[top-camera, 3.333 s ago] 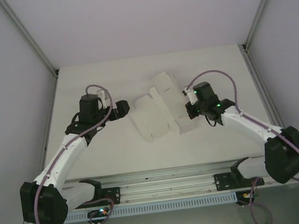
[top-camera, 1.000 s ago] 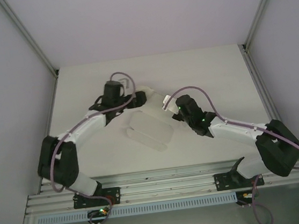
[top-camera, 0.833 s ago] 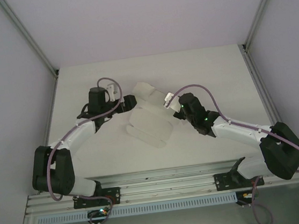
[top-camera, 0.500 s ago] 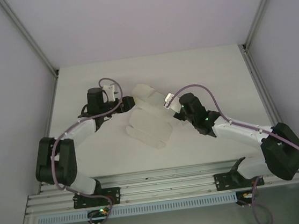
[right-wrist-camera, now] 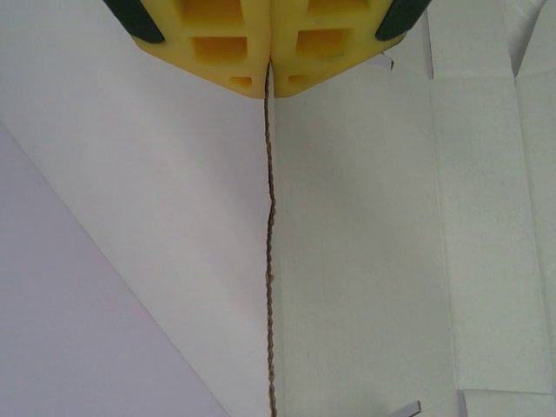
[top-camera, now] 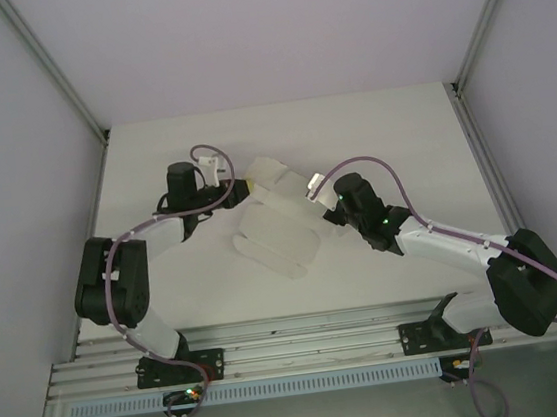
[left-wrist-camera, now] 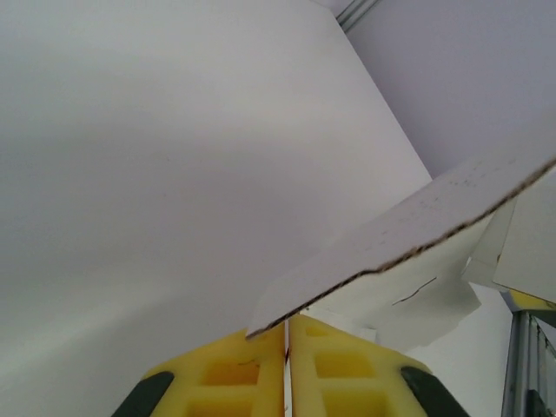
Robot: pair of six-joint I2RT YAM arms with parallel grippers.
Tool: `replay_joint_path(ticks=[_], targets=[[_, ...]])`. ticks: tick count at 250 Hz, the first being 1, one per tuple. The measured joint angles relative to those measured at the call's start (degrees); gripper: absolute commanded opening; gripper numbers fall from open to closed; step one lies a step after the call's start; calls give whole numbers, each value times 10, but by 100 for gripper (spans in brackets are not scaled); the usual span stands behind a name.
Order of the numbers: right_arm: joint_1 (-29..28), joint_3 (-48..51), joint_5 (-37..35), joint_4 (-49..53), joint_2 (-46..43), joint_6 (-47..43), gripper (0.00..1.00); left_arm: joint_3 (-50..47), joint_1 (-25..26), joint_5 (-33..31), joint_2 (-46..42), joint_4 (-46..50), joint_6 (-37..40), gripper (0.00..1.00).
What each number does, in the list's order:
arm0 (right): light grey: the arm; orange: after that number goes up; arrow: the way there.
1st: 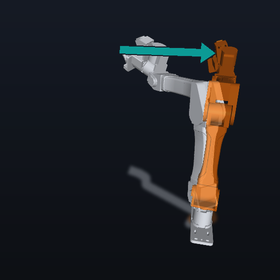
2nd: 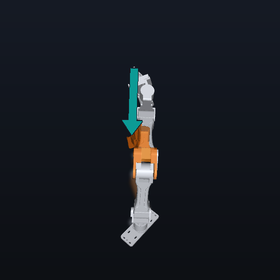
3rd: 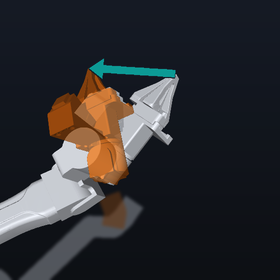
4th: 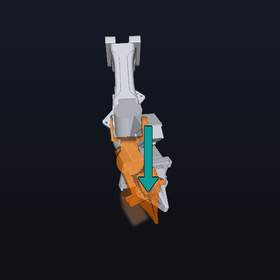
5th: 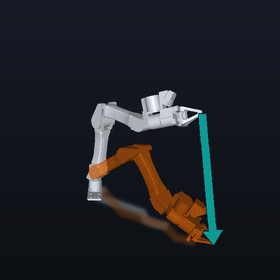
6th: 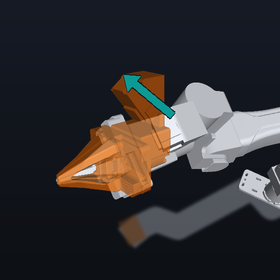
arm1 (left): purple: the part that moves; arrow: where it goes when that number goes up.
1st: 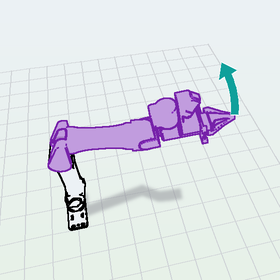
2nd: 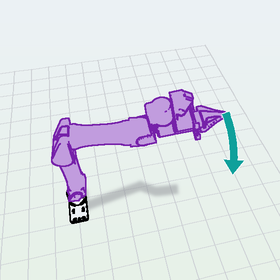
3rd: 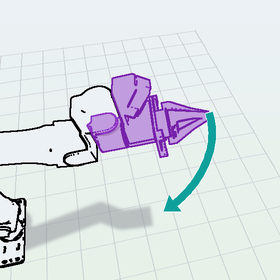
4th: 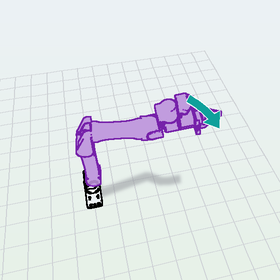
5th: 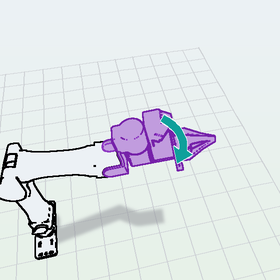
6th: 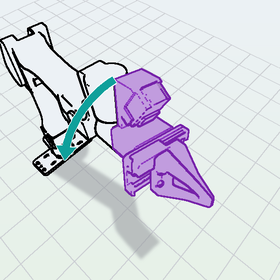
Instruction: Assemble paper box
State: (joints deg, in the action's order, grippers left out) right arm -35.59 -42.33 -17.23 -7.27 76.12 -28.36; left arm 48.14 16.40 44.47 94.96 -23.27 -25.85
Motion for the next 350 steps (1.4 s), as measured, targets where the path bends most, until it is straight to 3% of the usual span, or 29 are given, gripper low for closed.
replay_joint_path(ticks=[28,135,224,260,307,350], targets=[[0,-1,2,3,0,2,0,-11,2,-8,-7,1,4,14],[2,-1,3,16,0,17,0,-13,56,-15,-12,1,22,14],[2,-1,19,21,-8,29,0,-12,150,-148,-19,41,60,13],[2,0,30,28,-14,29,0,5,166,-191,6,45,66,13],[2,8,41,28,-22,29,0,13,172,-203,51,8,51,13],[2,8,37,28,-22,26,0,11,173,-191,61,-22,30,27]])
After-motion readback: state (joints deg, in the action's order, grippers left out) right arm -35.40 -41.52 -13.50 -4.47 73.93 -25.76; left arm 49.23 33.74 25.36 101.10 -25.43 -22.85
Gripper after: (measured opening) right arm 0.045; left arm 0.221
